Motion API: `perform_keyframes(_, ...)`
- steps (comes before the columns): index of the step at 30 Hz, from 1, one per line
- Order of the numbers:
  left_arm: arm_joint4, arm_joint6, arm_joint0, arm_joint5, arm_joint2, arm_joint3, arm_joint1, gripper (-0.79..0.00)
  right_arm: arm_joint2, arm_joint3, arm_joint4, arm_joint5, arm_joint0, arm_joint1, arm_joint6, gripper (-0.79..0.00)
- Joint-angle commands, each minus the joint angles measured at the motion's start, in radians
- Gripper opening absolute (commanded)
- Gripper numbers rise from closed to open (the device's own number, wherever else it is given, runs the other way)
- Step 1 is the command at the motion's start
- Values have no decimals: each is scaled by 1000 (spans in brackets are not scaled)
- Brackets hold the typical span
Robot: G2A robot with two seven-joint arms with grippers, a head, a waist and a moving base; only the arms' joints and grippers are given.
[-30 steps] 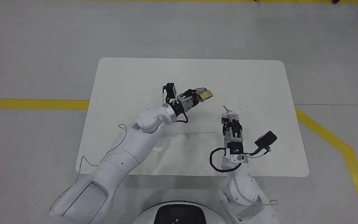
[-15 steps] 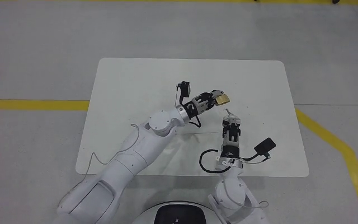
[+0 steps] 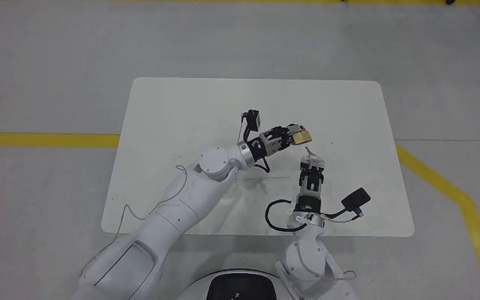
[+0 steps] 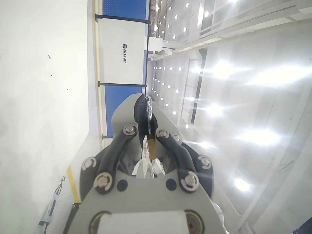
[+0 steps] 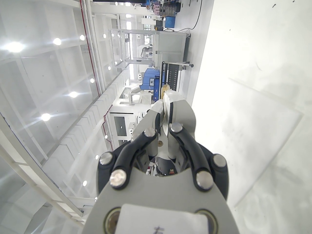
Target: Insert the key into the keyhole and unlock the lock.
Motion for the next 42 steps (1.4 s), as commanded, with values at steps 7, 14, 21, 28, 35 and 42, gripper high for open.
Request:
perform_keyframes(7,15,-12,4,4,-13,1,-5,-785,4,-4,-8,-2,-8,-11,11,-785)
perform_keyframes(14,20,-27,1,14,-19,14,-12,-785,16,-6,-4,3,-9,-19,34,-785)
perform_keyframes(21,19,-45,-2,15,-26,27,-19,-785,26,0,-4,7,-8,-27,45,-785)
perform_keyframes(28,21,-57,-4,18,-35,36,-24,-785,36,7,5,15,0,-37,47,-785)
perform_keyframes(35,25,-63,-7,21,-45,47,-29,-785,40,12,3,15,4,-47,43,-785)
perform_keyframes(42,34,-69,-12,24,-54,53,-33,-785,42,16,-1,19,10,-56,43,-785)
